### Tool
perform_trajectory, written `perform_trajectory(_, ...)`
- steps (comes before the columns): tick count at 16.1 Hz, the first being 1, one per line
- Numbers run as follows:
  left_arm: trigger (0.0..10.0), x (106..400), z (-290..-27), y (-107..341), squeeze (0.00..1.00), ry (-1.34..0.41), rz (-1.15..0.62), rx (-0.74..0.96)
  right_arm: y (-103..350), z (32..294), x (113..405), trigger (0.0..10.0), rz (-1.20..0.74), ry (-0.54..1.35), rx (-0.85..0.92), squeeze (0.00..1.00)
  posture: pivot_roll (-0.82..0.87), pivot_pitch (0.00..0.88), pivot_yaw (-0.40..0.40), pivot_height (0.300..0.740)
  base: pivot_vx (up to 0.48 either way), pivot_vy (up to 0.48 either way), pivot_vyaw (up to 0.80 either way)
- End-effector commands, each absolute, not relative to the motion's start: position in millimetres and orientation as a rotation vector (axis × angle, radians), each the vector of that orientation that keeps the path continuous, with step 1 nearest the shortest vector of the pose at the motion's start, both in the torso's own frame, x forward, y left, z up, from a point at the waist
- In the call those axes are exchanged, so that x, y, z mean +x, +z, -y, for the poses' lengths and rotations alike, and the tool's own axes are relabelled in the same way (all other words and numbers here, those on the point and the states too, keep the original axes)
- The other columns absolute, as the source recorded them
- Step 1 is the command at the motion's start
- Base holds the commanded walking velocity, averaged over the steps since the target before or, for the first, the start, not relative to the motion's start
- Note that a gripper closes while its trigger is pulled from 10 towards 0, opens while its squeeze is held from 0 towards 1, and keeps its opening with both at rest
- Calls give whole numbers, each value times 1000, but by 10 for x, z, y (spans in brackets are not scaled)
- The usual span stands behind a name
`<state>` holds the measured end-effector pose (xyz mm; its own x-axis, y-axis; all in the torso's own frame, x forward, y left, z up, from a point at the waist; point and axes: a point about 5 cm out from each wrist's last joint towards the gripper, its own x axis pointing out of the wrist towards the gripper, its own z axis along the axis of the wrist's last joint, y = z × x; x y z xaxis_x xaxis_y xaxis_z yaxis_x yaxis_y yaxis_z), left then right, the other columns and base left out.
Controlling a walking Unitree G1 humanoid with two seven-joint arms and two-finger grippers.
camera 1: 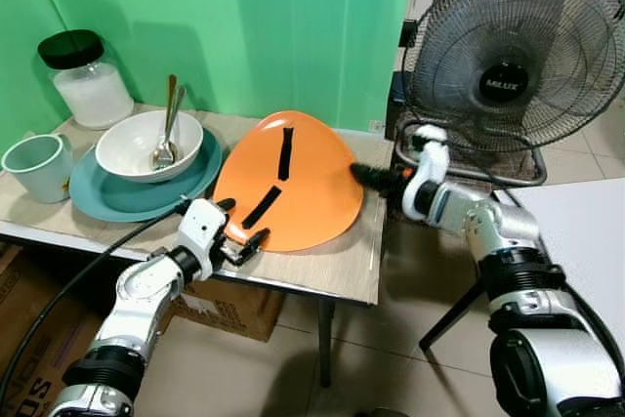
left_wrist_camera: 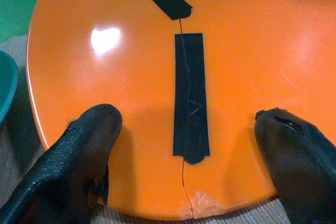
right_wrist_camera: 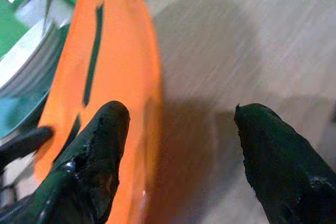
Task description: Setting the table
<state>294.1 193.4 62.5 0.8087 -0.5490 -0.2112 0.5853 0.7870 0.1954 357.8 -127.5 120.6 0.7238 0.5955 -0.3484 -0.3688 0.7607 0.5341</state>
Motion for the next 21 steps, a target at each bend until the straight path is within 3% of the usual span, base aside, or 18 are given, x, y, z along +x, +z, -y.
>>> perform_trajectory(1, 10000, 2808, -1947, 380, 0, -629, -276, 271, 1179, 1226, 3578, 10000, -550, 570, 451, 0, -142, 14, 1, 740, 0, 0, 0)
perform_trajectory(4, 10000, 2820, -1944, 390, 0, -627, -268, 272, 1133, 1146, 3580, 10000, -571, 574, 480, 0, -140, 14, -3, 740, 0, 0, 0)
perform_trajectory(5, 10000, 2831, -1945, 400, 0, -624, -264, 273, 1147, 1076, 3569, 8706, -583, 600, 550, 0, -140, 15, -5, 740, 0, 0, 0)
perform_trajectory(6, 10000, 2835, -1945, 405, 0, -623, -263, 273, 1151, 1049, 3561, 3255, -593, 613, 580, 0, -139, 15, -6, 740, 0, 0, 0)
perform_trajectory(7, 10000, 2835, -1945, 405, 0, -623, -263, 273, 1151, 1049, 3561, 3255, -593, 613, 580, 0, -139, 15, -6, 740, 0, 0, 0)
perform_trajectory(8, 10000, 2845, -1942, 414, 0, -621, -259, 274, 1145, 997, 3533, 0, -615, 657, 629, 0, -138, 15, -7, 740, 0, 0, 0)
perform_trajectory(21, 10000, 2927, -1924, 475, 0, -617, -236, 279, 1035, 922, 3456, 0, -678, 670, 635, 0, -133, 9, -8, 740, 0, 0, 0)
